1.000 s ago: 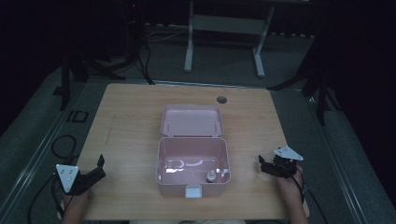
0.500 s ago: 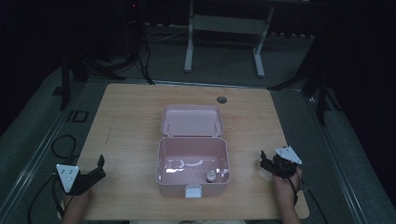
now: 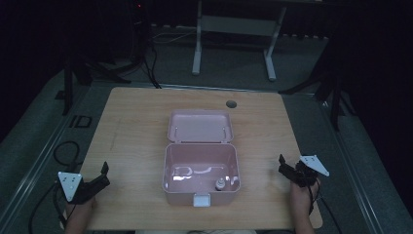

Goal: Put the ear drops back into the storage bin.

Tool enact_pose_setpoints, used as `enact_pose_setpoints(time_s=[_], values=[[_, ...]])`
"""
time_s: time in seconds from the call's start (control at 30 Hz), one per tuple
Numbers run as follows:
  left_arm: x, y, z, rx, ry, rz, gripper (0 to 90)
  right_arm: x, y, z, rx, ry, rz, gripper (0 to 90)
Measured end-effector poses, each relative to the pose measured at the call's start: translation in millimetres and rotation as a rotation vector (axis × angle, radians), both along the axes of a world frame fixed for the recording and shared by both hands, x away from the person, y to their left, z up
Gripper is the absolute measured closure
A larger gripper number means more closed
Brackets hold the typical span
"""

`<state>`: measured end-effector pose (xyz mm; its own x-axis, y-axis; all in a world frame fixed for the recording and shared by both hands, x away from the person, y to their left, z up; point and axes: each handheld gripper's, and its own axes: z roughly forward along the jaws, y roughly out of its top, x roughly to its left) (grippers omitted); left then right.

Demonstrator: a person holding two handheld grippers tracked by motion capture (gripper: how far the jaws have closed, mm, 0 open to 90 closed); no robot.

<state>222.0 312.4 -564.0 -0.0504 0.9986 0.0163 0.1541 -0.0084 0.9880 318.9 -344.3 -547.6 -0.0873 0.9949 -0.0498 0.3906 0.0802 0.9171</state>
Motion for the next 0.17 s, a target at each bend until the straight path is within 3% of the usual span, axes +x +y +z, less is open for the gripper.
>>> enact_pose_setpoints(time_s=[0.17], values=[[0.0, 0.2, 0.0, 0.000, 0.002, 0.000, 2.4, 0.8, -1.2, -0.7, 0.006, 0.010, 0.000, 12.3]])
